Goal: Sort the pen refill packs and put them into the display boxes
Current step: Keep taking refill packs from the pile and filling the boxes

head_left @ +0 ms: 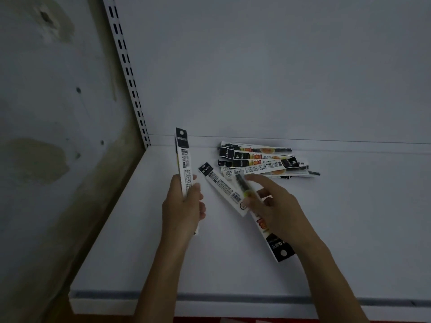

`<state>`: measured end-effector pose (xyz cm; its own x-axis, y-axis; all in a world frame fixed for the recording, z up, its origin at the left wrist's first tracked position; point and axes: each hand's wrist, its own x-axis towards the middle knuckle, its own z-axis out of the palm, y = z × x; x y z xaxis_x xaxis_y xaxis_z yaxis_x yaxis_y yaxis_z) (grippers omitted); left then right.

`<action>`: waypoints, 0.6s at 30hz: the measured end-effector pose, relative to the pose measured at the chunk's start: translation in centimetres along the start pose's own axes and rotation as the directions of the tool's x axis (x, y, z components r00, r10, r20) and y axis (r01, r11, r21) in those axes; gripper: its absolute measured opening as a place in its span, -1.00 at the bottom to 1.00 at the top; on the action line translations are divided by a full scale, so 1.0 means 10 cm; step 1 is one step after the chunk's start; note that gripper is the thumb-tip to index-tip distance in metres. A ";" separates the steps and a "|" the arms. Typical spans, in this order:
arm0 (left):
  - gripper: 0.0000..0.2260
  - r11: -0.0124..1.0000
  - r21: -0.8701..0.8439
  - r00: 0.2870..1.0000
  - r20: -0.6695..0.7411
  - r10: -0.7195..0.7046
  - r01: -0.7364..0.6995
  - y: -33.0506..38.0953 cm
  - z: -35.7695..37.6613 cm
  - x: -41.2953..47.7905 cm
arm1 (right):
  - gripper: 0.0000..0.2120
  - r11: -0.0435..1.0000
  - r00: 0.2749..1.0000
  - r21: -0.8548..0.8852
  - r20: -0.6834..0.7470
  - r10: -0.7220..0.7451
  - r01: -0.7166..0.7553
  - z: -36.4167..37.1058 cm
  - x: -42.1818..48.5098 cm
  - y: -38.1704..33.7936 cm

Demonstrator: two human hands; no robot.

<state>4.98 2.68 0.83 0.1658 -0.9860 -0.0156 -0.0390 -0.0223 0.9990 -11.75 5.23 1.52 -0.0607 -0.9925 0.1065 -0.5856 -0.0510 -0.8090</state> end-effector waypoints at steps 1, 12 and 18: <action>-0.87 0.999 0.024 1.000 0.012 0.021 -0.021 0.00 -0.02 -0.01 | -0.84 1.000 0.999 0.023 -0.049 0.011 -0.010 0.01 0.00 0.00; -0.84 0.979 0.116 0.970 0.198 0.144 -0.169 0.07 0.21 -0.15 | -0.80 0.966 0.870 0.191 -0.429 0.242 -0.175 -0.30 -0.25 0.28; -0.86 0.953 0.195 0.922 0.357 0.153 -0.233 0.16 0.63 -0.38 | -0.82 0.972 0.733 0.132 -0.639 0.235 -0.197 -0.62 -0.57 0.43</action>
<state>-1.89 5.35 2.23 -0.2049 -0.9710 0.1230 -0.2677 0.1765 0.9472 -18.93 11.35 0.99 -0.6984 -0.6679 0.2571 -0.4506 0.1313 -0.8830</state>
